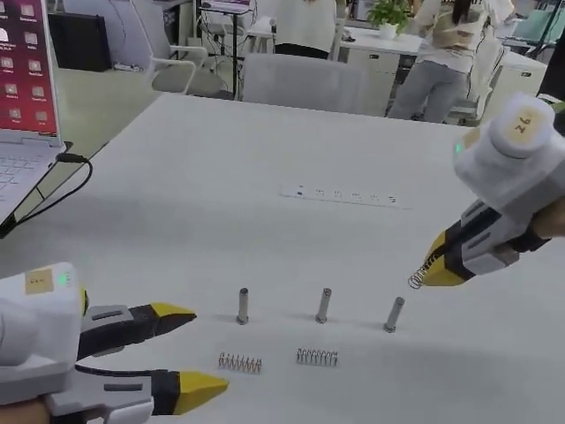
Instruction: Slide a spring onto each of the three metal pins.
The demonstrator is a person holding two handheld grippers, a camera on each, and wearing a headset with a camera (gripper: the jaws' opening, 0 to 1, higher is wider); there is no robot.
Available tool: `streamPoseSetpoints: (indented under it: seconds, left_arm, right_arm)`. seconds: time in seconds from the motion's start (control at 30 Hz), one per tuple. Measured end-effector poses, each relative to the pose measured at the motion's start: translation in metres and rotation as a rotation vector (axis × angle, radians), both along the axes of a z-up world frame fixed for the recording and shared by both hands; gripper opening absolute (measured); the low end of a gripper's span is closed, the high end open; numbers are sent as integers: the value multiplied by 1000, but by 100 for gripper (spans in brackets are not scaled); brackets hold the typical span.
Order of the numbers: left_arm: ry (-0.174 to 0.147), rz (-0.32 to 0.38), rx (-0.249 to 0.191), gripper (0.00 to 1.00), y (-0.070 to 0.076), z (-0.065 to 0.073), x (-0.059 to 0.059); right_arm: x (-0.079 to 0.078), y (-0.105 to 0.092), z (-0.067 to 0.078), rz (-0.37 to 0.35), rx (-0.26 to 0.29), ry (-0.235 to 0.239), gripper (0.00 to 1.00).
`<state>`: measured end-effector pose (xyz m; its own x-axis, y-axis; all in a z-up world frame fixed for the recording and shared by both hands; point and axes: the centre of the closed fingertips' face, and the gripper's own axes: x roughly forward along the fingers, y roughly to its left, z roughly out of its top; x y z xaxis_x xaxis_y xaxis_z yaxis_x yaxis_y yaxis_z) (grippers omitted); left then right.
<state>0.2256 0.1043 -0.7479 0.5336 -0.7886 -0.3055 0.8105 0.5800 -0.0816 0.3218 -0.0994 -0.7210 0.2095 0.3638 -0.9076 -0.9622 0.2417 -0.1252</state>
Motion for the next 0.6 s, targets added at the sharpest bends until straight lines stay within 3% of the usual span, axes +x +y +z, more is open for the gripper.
streamPoseSetpoints:
  seconds: [0.6]
  left_arm:
    - [0,10,-10,48,-3,1,1]
  right_arm:
    - [29,-4,-45,-20,-112,60,8]
